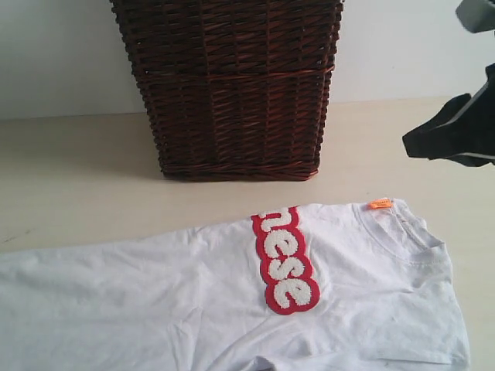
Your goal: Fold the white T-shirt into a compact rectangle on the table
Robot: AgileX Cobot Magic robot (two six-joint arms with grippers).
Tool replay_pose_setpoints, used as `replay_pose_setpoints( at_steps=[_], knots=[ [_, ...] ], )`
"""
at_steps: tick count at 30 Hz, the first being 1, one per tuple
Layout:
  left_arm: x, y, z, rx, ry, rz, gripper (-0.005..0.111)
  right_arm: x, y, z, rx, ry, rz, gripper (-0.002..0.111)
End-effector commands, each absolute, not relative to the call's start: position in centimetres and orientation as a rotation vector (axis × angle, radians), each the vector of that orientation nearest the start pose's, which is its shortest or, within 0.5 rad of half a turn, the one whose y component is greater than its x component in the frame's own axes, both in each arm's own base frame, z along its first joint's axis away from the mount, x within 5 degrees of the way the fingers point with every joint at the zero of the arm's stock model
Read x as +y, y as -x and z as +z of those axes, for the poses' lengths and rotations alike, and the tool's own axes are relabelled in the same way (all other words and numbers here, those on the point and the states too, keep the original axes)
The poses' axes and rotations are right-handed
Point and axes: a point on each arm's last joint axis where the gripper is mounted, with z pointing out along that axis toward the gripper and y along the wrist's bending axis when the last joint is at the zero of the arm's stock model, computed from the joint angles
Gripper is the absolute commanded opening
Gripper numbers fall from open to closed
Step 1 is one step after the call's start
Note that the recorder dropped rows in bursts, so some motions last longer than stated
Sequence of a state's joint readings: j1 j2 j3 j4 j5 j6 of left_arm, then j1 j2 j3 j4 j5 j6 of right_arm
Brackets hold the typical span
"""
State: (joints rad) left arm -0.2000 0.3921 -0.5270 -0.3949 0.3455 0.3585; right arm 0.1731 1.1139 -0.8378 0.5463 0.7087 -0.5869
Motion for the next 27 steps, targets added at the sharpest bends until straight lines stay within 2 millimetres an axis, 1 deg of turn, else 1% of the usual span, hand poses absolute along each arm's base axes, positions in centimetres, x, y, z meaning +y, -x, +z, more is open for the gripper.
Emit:
replay_pose_setpoints(
  at_steps=[1,6,10,22,25,27],
  knots=[
    [-2.1,-4.6,33.1,1.501,-0.219,-0.302,0.000,6.6,-20.2,32.1,2.243,0.460,0.436,0.024],
    [-1.7,-1.7,33.0,1.398,-0.228,-0.313,0.000,6.5,-19.8,32.6,2.220,0.461,0.433,0.024],
    [-1.5,-0.5,33.1,1.341,-0.231,-0.309,0.000,6.5,-19.8,32.6,2.220,0.461,0.433,0.024],
    [-1.5,-0.5,33.0,1.343,-0.235,-0.305,0.000,6.5,-19.8,32.6,2.220,0.461,0.433,0.024],
    [-1.3,-0.6,33.0,1.339,-0.274,-0.227,0.000,6.5,-19.8,32.6,2.220,0.461,0.433,0.024],
    [-1.3,-0.6,33.0,1.339,-0.277,-0.218,0.000,6.5,-19.8,32.6,2.220,0.461,0.433,0.024]
  ],
)
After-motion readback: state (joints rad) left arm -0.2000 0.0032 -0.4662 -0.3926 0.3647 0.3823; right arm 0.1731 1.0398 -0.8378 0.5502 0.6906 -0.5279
